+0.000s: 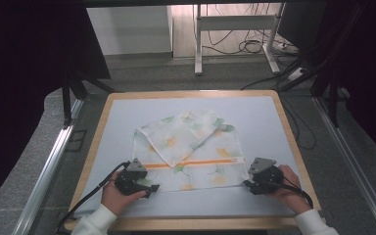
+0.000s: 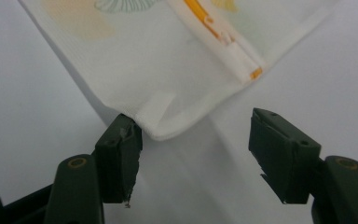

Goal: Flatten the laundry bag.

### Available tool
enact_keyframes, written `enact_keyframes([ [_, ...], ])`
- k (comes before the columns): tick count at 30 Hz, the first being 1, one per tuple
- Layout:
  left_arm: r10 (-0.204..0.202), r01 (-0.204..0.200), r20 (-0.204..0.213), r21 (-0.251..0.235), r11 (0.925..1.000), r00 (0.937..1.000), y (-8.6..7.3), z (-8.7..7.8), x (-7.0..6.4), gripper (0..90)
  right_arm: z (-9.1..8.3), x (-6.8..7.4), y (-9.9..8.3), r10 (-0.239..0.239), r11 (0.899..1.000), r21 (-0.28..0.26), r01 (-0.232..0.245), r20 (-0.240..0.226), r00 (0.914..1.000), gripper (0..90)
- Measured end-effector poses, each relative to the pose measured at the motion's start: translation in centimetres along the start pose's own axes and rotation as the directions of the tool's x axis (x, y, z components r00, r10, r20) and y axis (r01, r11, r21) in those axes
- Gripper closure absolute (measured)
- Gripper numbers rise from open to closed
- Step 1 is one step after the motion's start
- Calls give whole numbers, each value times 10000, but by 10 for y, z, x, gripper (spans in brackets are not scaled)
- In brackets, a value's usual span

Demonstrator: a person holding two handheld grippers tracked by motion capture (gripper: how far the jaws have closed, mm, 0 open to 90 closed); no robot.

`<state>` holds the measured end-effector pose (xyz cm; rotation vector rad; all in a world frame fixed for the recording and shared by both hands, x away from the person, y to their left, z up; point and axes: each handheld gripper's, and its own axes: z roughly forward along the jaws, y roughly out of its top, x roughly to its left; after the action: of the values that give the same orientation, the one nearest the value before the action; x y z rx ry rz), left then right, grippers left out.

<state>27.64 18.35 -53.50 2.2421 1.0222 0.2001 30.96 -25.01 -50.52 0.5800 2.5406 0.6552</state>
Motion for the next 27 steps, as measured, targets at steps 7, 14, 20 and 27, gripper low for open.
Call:
enact_keyframes([
  [7,8,-8,-3,16,10000,10000,0,0,0,272,5,5,15,-624,9972,-411,622,-40,9980,474],
  [14,22,-22,9,17,10000,10000,0,0,0,272,13,4,22,-417,9980,-499,385,-641,9971,726],
  [20,-4,4,16,19,10000,10000,0,0,0,272,14,-2,23,532,9965,-579,-596,-1063,9929,869],
  [27,-137,138,250,-51,9999,9996,1,-2,2,284,10,4,21,719,9921,-888,-888,-1780,9814,875],
])
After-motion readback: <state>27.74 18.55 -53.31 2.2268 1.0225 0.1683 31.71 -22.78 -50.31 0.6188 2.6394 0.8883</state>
